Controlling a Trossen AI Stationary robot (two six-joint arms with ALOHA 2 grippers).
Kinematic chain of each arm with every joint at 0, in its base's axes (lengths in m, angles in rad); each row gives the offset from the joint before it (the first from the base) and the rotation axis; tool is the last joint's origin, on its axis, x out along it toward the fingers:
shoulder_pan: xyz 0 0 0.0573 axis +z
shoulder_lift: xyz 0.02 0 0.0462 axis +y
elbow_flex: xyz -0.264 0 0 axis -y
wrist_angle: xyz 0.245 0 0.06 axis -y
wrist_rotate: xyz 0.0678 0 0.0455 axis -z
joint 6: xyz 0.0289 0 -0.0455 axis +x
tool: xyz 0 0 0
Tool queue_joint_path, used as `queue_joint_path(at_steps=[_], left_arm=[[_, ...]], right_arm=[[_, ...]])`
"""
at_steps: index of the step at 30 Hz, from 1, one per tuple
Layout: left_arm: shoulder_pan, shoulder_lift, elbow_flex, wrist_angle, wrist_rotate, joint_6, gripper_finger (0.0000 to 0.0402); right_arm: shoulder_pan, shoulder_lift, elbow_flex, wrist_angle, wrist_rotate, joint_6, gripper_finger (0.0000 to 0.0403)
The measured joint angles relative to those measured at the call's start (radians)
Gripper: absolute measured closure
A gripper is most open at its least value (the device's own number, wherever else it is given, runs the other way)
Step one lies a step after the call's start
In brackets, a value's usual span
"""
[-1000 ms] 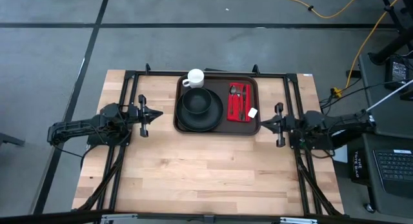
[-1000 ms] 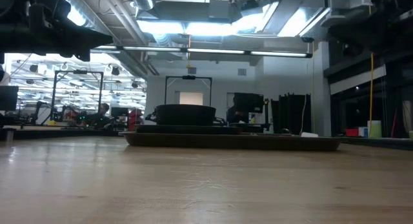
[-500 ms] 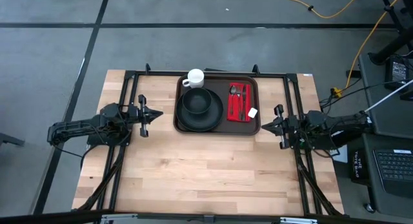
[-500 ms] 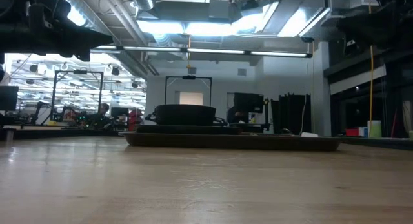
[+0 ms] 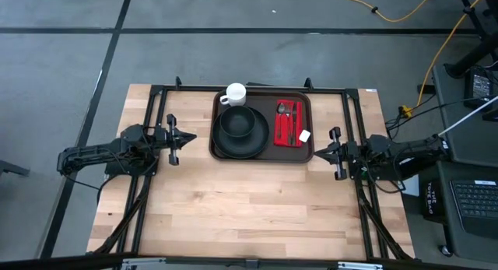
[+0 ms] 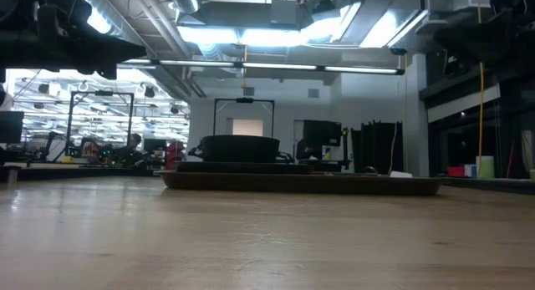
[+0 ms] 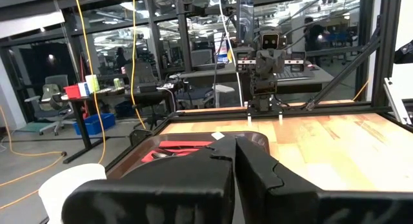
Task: Set up tray
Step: Return to Home Position
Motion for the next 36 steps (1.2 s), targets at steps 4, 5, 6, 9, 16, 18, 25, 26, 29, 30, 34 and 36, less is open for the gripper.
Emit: queue_joint_path(at_steps=[4,5,6,9,16,18,25,26,29,30,34,36], left_arm=[[0.0,0.0,0.0,0.0,0.0,0.0,0.04],[0.0,0.0,0.0,0.0,0.0,0.0,0.04],[0.0,0.0,0.0,0.0,0.0,0.0,0.0399],[0.0,0.0,0.0,0.0,0.0,0.0,0.0397],[0.0,0.0,0.0,0.0,0.0,0.0,0.0399],[0.0,0.0,0.0,0.0,0.0,0.0,0.04],[0.0,0.0,0.0,0.0,0.0,0.0,0.0396],[0.0,0.0,0.0,0.0,0.0,0.0,0.0397],[0.0,0.0,0.0,0.0,0.0,0.0,0.0399],[0.0,0.0,0.0,0.0,0.0,0.0,0.04],[0.0,0.0,0.0,0.0,0.0,0.0,0.0398],[0.0,0.0,0.0,0.0,0.0,0.0,0.0396]], right_arm=[[0.0,0.0,0.0,-0.017,0.0,0.0,0.0392],[0.0,0.0,0.0,-0.026,0.0,0.003,0.0392],[0.0,0.0,0.0,-0.033,0.0,0.006,0.0392],[0.0,0.0,0.0,-0.045,0.001,0.053,0.0392],[0.0,0.0,0.0,-0.045,0.001,0.11,0.0392],[0.0,0.0,0.0,-0.045,0.001,0.109,0.0392],[0.0,0.0,0.0,-0.045,0.001,0.111,0.0392],[0.0,0.0,0.0,-0.045,0.001,0.11,0.0392],[0.0,0.0,0.0,-0.049,0.001,0.125,0.0392],[0.0,0.0,0.0,-0.052,0.001,0.15,0.0392],[0.0,0.0,0.0,-0.068,0.002,0.208,0.0392],[0.0,0.0,0.0,-0.067,0.002,0.194,0.0392]])
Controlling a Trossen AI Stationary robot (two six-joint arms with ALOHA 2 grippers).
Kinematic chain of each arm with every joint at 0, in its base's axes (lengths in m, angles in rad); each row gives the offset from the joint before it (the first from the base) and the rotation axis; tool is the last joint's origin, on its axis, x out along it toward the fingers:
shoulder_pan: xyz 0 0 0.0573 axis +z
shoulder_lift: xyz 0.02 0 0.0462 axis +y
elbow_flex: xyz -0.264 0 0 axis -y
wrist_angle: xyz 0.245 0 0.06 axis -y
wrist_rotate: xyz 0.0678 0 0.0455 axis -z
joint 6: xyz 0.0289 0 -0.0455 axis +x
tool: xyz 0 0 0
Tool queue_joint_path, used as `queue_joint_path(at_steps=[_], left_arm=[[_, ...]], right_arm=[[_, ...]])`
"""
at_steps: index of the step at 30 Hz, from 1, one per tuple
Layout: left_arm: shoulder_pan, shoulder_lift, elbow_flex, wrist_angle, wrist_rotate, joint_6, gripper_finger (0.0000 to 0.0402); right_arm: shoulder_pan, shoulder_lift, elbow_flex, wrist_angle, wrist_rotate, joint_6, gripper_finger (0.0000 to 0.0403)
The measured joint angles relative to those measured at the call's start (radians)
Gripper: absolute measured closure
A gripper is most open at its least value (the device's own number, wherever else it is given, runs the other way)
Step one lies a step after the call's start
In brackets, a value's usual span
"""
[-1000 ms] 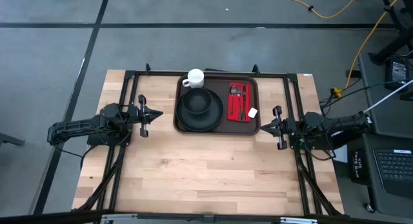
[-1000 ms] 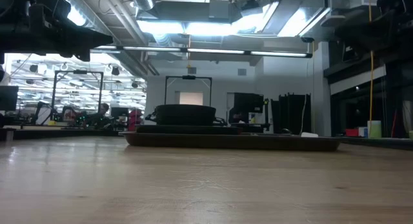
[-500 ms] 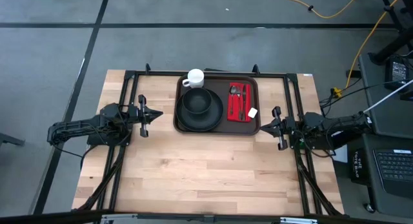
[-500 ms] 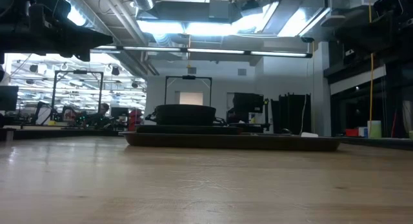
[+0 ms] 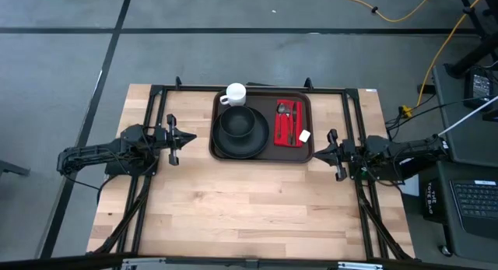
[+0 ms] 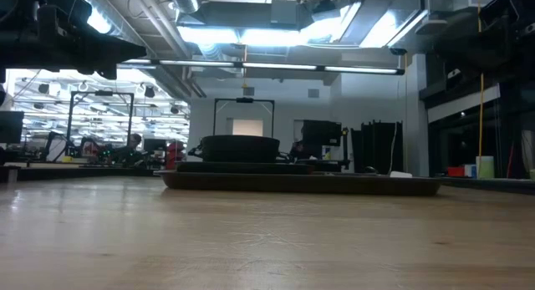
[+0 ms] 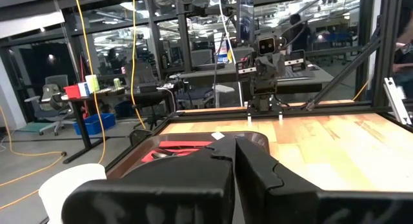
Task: Set up tray
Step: Return to Home Position
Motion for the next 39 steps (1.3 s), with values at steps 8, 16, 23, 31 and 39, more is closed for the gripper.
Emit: queue_joint_path(at_steps=[8,16,23,31,39], left_arm=[[0.0,0.0,0.0,0.0,0.0,0.0,0.04],[0.0,0.0,0.0,0.0,0.0,0.0,0.0396],[0.0,0.0,0.0,0.0,0.0,0.0,0.04],[0.0,0.0,0.0,0.0,0.0,0.0,0.0396],[0.0,0.0,0.0,0.0,0.0,0.0,0.0399]], right_arm=[[0.0,0.0,0.0,-0.035,-0.001,-0.01,0.0392],[-0.036,-0.043,0.001,-0.09,-0.037,-0.016,0.0392],[-0.04,-0.051,0.001,-0.092,-0.055,-0.069,0.0392],[-0.04,-0.05,0.001,-0.092,-0.054,-0.086,0.0392],[-0.04,-0.05,0.001,-0.092,-0.054,-0.086,0.0392]])
